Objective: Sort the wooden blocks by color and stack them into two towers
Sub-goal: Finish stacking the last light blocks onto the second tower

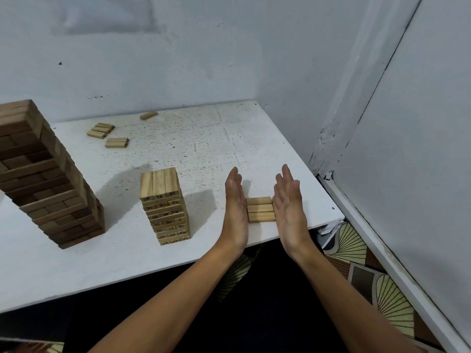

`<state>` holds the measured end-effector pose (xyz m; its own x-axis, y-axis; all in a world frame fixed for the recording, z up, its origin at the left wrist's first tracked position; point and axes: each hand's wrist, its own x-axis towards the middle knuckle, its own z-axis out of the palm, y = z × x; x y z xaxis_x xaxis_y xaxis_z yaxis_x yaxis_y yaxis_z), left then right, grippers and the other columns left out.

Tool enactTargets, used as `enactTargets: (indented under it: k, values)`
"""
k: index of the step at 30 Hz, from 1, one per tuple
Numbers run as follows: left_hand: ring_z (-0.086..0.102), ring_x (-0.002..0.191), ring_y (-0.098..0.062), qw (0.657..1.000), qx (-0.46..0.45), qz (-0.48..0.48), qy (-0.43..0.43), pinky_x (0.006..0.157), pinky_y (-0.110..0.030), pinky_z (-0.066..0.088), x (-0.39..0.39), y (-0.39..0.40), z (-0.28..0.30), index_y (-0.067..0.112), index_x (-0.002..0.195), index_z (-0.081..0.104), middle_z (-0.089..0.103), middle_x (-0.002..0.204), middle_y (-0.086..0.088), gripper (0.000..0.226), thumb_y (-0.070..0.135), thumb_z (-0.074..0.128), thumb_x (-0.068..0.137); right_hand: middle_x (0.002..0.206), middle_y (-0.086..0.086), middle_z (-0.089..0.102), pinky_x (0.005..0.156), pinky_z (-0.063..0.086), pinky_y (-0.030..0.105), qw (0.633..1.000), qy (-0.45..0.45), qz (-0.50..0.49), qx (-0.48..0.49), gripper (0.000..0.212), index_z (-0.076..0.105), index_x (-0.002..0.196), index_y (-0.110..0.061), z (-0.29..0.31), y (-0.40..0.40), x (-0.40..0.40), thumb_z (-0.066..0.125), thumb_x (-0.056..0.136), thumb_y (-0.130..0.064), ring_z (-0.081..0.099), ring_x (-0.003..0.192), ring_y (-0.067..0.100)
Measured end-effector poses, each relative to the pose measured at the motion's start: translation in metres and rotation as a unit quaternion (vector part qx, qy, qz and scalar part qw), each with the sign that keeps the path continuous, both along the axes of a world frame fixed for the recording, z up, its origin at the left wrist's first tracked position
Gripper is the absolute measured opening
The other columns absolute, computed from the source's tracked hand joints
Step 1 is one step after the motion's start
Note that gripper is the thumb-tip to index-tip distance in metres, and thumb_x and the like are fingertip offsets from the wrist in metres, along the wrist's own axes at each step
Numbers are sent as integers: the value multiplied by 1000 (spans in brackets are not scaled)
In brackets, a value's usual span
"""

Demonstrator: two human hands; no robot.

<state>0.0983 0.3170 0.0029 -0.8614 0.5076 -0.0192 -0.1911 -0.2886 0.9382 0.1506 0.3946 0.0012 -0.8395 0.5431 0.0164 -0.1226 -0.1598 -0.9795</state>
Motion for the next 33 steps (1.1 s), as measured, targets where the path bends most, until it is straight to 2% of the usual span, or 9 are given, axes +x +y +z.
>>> enactTargets:
  k: [4, 7, 9, 10, 12, 15, 22, 27, 33]
  values:
    - [18, 143, 1, 999, -35, -18, 33, 120, -29, 12, -3, -1, -3, 30, 150, 21, 21, 159, 9, 80, 68, 32, 81, 159, -11, 22, 117, 19, 24, 1000, 0, 3, -1, 100, 22, 148, -42, -1, 2, 0, 46, 64, -91, 19, 145, 1]
    - [28, 138, 2, 978, -142, -11, 150, 112, -12, 21, -6, -9, -5, 28, 146, 29, 35, 150, 9, 70, 35, 52, 80, 149, -3, 40, 112, 33, 25, 999, -15, -19, 44, 50, 37, 142, -31, 2, 13, 5, 56, 95, -32, 34, 141, 7]
    - [34, 133, 1, 938, -229, -16, 258, 103, -4, 24, -9, -18, -8, 28, 143, 34, 44, 141, 9, 76, 24, 59, 71, 134, -2, 55, 112, 38, 31, 988, -33, -17, 148, 48, 50, 130, -22, 3, 30, 9, 58, 90, 4, 48, 131, 8]
    - [34, 131, -2, 914, -270, -28, 301, 104, -9, 27, -12, -22, -9, 29, 143, 34, 47, 138, 9, 80, 25, 60, 68, 129, -5, 59, 111, 39, 32, 976, -55, 1, 213, 50, 54, 126, -22, 4, 39, 11, 59, 86, 9, 51, 126, 7]
    - [33, 129, -7, 874, -334, -57, 348, 104, -25, 27, -16, -27, -11, 31, 144, 32, 50, 135, 10, 85, 28, 60, 64, 127, -11, 59, 109, 38, 25, 934, -122, 60, 331, 53, 57, 127, -24, 7, 54, 14, 63, 83, 5, 52, 119, 2]
    - [35, 126, -8, 851, -367, -75, 368, 98, -27, 20, -20, -31, -13, 33, 143, 30, 53, 131, 9, 84, 33, 57, 63, 133, -10, 58, 108, 33, 16, 894, -177, 128, 392, 66, 51, 137, -28, 8, 68, 17, 71, 79, -4, 49, 123, -3]
    - [40, 125, -9, 854, -364, -80, 364, 94, -24, 17, -24, -34, -11, 32, 141, 33, 55, 128, 7, 79, 37, 60, 67, 130, -20, 57, 114, 30, 34, 872, -194, 164, 419, 86, 40, 141, -44, 3, 73, 14, 83, 70, -24, 46, 127, 0]
    - [40, 125, -10, 849, -369, -74, 372, 94, -23, 18, -27, -35, -11, 30, 141, 34, 56, 128, 6, 72, 21, 71, 80, 124, -24, 59, 114, 30, 41, 873, -188, 157, 421, 85, 39, 139, -47, -1, 73, 11, 84, 70, -26, 47, 127, 4]
    - [42, 125, -12, 846, -371, -70, 375, 98, -26, 21, -30, -35, -13, 26, 138, 41, 59, 127, 7, 66, 21, 74, 81, 119, -27, 60, 113, 31, 41, 876, -181, 142, 424, 79, 42, 132, -50, -4, 73, 11, 84, 70, -26, 46, 125, 7]
